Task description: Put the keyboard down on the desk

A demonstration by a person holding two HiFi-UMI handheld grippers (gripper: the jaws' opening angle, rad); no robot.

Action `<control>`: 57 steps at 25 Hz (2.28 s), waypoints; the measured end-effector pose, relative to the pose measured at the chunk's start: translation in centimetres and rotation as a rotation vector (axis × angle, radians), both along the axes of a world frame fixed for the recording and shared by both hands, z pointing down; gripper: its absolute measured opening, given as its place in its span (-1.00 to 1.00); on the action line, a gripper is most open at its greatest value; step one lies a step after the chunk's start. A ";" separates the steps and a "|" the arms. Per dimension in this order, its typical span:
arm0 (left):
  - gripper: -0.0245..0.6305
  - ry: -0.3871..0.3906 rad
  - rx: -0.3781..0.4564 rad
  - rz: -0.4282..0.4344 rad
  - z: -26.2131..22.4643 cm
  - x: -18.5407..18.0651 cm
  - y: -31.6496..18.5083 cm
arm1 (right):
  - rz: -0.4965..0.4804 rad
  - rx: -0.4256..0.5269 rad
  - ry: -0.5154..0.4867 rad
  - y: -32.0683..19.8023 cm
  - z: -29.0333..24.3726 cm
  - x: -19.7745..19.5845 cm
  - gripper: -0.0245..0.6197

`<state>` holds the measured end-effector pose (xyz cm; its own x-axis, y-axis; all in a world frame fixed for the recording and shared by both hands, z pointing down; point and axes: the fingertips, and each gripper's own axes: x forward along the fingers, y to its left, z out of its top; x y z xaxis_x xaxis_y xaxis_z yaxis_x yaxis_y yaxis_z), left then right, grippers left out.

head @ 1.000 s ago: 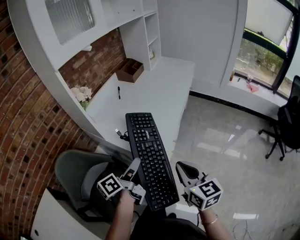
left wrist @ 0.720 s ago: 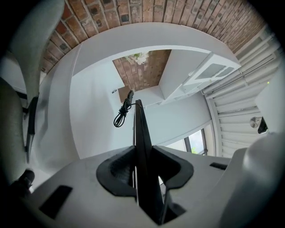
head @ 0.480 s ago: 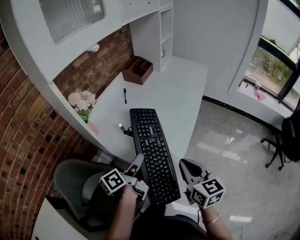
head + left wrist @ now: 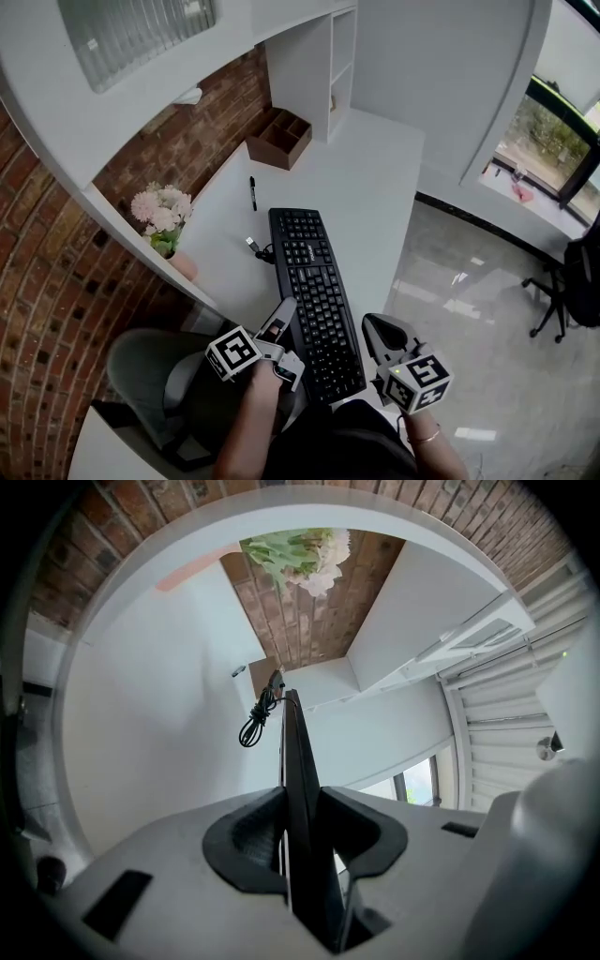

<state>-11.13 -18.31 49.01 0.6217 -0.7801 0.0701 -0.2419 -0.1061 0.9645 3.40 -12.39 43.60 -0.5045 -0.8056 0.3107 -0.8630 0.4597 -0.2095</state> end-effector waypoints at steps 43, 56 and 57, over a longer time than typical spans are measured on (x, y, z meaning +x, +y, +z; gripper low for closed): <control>-0.58 -0.080 -0.085 0.048 6.4 4.5 -10.9 | -0.084 -0.114 0.005 -8.9 5.3 2.0 -0.91; -0.58 -0.136 -0.151 0.038 8.6 4.3 -11.3 | -0.134 -0.159 0.010 -10.2 7.3 0.8 -0.91; -0.58 -0.147 -0.156 0.040 8.6 4.4 -11.4 | -0.139 -0.163 0.011 -10.2 7.5 0.7 -0.91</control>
<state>-6.76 -29.67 57.64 0.6265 -0.7273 0.2802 -0.3794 0.0294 0.9248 4.05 -22.60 51.06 -0.6031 -0.6672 0.4371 -0.7964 0.5350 -0.2821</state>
